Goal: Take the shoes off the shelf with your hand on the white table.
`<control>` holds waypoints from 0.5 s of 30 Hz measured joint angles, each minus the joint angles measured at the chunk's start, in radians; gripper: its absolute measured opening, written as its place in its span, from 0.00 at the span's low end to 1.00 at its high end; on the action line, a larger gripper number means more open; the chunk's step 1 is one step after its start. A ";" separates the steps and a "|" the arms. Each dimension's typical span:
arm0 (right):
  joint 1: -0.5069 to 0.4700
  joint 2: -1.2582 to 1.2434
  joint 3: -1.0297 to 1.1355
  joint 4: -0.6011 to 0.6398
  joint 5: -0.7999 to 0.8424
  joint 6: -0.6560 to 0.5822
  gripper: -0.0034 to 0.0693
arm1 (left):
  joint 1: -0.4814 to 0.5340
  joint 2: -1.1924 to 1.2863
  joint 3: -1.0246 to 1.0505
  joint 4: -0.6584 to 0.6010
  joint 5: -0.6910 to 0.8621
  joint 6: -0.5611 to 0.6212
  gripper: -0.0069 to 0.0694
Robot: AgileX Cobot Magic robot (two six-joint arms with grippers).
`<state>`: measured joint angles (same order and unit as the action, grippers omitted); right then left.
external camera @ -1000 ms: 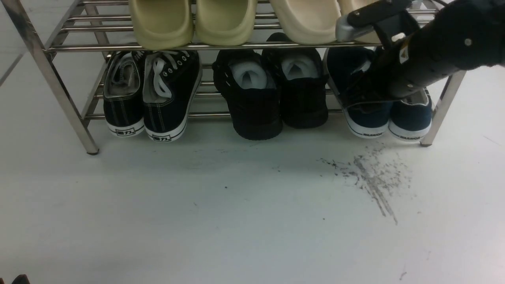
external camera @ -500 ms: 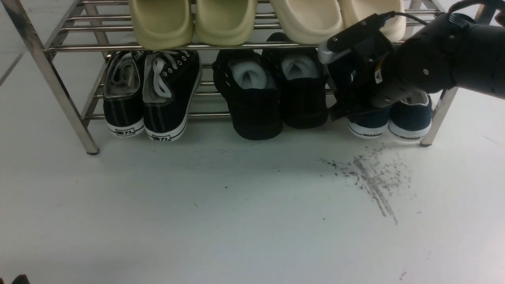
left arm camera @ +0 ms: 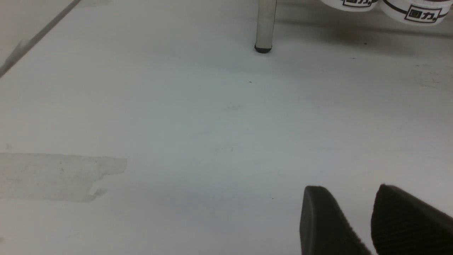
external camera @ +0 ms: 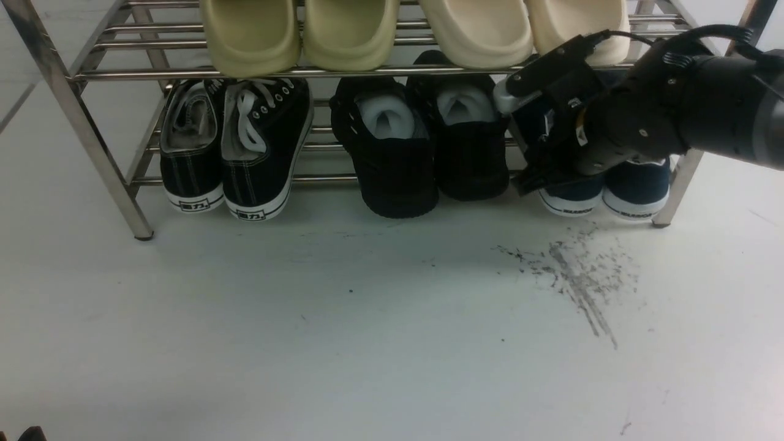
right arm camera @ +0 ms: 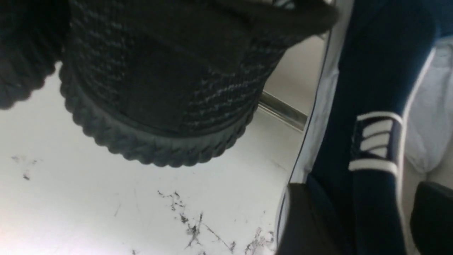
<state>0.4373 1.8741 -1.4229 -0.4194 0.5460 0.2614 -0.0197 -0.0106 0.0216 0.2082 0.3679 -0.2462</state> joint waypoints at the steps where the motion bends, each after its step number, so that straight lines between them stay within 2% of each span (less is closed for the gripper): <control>1: 0.000 0.002 0.000 -0.002 0.000 0.000 0.57 | 0.000 0.000 0.000 0.000 0.000 0.000 0.41; 2: 0.000 0.002 0.000 -0.003 0.000 0.000 0.57 | 0.000 0.000 0.000 0.000 0.000 0.000 0.41; 8: 0.003 0.003 0.000 0.017 0.000 0.000 0.14 | 0.000 0.000 0.000 0.000 0.000 0.000 0.41; 9: 0.005 0.002 0.000 0.023 0.002 0.000 0.12 | 0.000 0.000 0.000 0.000 0.000 0.000 0.41; 15: 0.005 -0.043 0.001 0.085 0.093 -0.001 0.12 | 0.000 0.000 0.000 0.000 0.000 0.000 0.41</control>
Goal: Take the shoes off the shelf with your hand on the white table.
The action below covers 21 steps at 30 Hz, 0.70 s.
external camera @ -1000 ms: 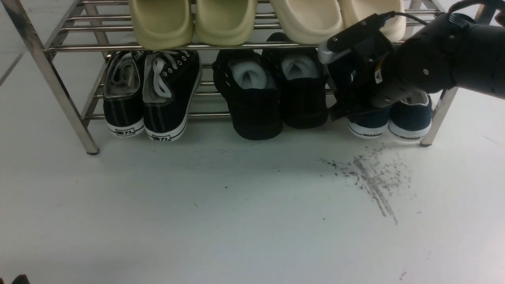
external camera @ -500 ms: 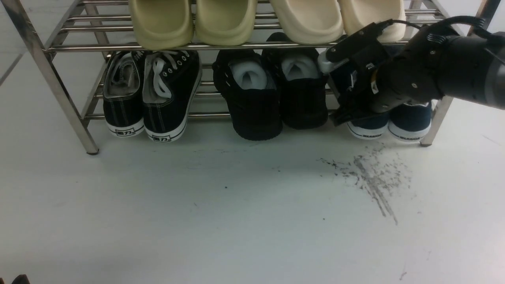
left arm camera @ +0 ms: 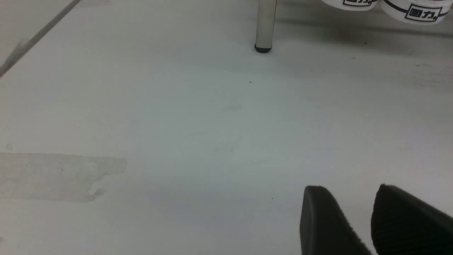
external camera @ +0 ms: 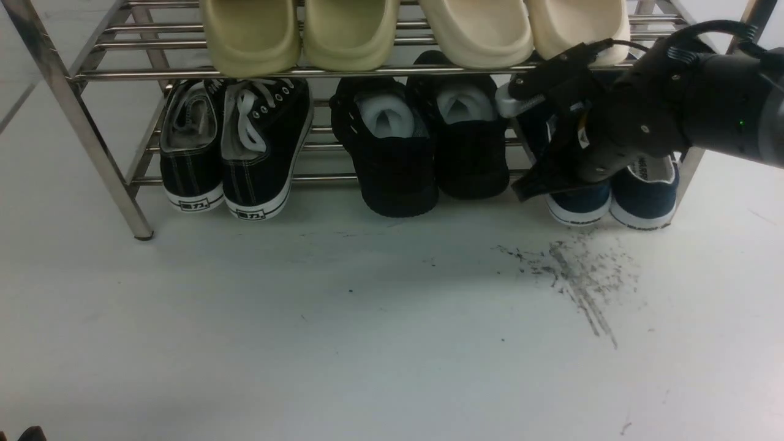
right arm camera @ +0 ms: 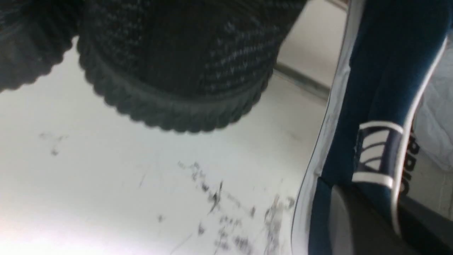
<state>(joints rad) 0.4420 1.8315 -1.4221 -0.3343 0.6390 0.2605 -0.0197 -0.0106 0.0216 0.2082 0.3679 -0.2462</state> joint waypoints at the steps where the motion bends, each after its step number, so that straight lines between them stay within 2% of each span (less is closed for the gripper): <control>1: 0.000 -0.010 0.001 0.008 0.017 -0.001 0.12 | 0.000 0.000 0.000 0.000 0.000 0.000 0.41; 6: 0.000 -0.058 0.001 0.030 0.067 -0.015 0.12 | 0.000 0.000 0.000 0.000 0.000 0.000 0.41; 13: 0.000 -0.089 0.001 0.117 0.128 -0.096 0.12 | 0.000 0.000 0.000 0.000 0.000 0.000 0.41; 21: 0.000 -0.090 0.001 0.124 0.136 -0.112 0.12 | 0.000 0.000 0.000 0.000 0.000 0.000 0.41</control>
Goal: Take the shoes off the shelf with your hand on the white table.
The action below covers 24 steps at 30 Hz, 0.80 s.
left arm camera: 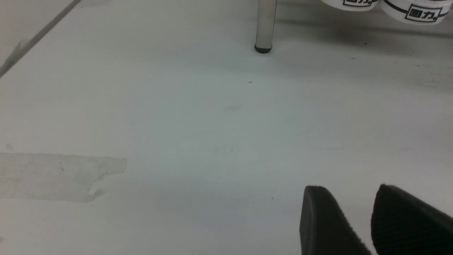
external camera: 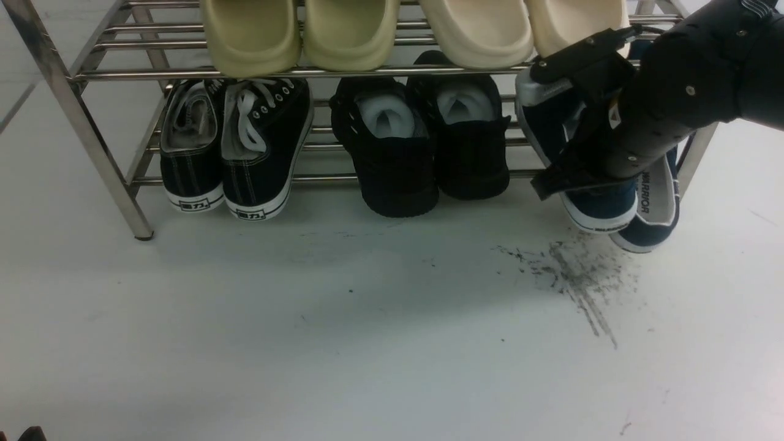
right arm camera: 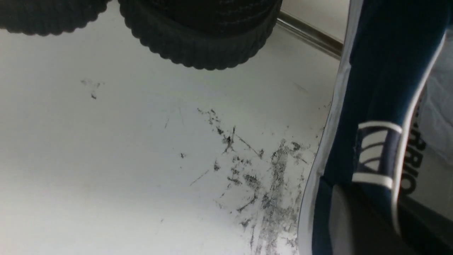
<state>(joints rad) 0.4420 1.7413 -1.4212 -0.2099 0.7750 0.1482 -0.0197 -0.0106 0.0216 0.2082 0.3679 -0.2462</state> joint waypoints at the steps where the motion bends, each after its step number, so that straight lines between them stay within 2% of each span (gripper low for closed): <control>1: 0.000 0.000 0.000 0.004 0.001 0.000 0.12 | 0.000 0.000 0.000 0.000 0.001 0.000 0.41; 24: 0.000 -0.005 0.000 0.093 0.104 -0.026 0.11 | 0.000 0.000 0.000 0.000 0.001 0.000 0.41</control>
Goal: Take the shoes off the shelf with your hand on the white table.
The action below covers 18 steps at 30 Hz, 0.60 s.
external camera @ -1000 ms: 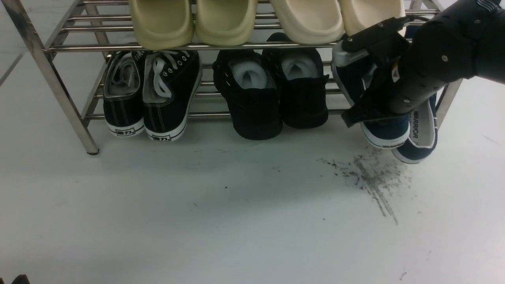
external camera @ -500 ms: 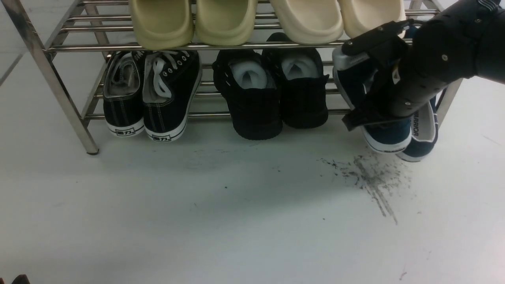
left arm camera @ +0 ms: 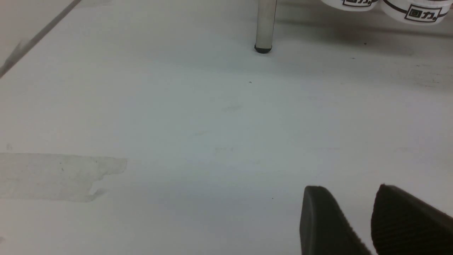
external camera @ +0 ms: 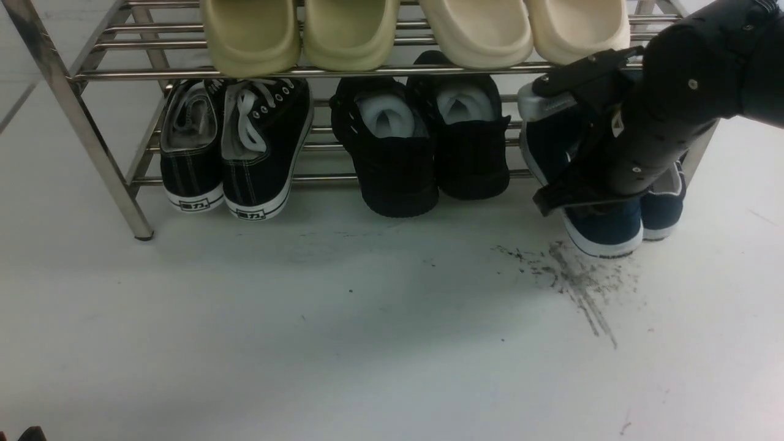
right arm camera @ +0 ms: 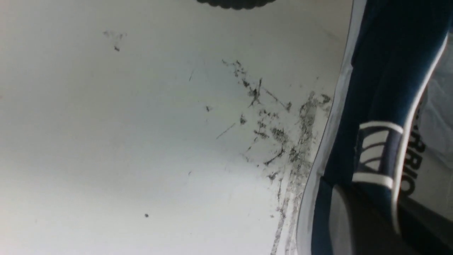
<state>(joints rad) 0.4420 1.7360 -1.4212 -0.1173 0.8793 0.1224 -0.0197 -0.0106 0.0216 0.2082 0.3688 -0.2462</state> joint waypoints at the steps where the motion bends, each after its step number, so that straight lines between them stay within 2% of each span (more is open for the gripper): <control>1: 0.000 0.000 0.000 0.003 0.001 -0.001 0.11 | 0.000 0.000 0.000 0.000 0.000 0.000 0.41; 9: 0.000 -0.023 0.000 0.036 0.011 -0.012 0.11 | 0.000 0.000 0.000 0.000 0.000 0.000 0.41; 18: 0.000 -0.156 0.000 0.213 0.196 -0.061 0.11 | 0.000 0.000 0.000 0.000 0.000 0.000 0.41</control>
<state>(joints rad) 0.4420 1.5800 -1.4212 0.0962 1.0751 0.0614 -0.0197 -0.0106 0.0216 0.2082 0.3688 -0.2462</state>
